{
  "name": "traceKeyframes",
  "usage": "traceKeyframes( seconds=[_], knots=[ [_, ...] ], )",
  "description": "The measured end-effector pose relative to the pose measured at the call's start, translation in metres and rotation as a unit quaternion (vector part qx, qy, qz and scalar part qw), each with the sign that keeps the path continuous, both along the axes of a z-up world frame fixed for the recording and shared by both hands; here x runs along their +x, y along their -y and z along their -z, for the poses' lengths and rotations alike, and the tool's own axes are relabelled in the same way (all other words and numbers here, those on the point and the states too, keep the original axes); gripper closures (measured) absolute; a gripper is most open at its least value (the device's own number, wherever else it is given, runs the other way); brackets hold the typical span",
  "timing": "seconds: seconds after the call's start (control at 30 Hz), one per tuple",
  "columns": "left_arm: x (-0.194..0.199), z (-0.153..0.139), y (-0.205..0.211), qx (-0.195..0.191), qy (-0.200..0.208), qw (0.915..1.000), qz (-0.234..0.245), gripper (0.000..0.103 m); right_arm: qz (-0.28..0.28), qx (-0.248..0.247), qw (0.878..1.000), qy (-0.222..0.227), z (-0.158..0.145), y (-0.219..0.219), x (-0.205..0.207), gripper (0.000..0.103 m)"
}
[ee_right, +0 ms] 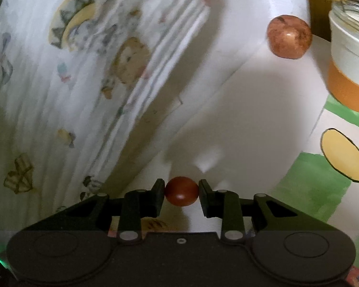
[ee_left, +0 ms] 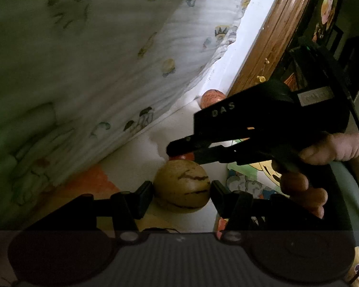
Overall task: Organize fruits
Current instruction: 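Grasp the large speckled fruit with the left tool while the right tool grasps the cherry tomato, then carry the speckled fruit with the left tool while the right tool carries the cherry tomato to the tray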
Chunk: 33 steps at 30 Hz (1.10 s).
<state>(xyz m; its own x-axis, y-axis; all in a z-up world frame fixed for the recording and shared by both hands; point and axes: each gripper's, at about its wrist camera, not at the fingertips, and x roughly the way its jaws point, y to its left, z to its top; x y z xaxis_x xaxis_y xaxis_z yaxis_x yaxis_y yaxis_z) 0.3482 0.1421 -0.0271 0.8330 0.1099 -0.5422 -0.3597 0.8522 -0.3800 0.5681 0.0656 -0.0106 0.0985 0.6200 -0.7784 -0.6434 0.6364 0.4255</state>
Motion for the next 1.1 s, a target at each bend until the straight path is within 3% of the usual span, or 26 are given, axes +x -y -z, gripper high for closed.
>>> traceKeyframes(
  seconds=[0.27,0.5,1.1],
  knots=[
    [0.005,0.001,0.001,0.003,-0.006,1.0000,0.002,0.040,0.012,0.001,1.000,-0.001,0.000,0.013,-0.001,0.070],
    [0.008,0.002,0.006,0.016,-0.012,0.9997,0.009,0.044,0.022,0.005,1.000,-0.003,0.004,0.021,0.000,0.070],
    [0.004,0.001,0.001,0.000,-0.017,0.9998,0.005,0.044,0.061,0.034,0.998,0.002,0.002,0.061,-0.019,0.070]
  ],
)
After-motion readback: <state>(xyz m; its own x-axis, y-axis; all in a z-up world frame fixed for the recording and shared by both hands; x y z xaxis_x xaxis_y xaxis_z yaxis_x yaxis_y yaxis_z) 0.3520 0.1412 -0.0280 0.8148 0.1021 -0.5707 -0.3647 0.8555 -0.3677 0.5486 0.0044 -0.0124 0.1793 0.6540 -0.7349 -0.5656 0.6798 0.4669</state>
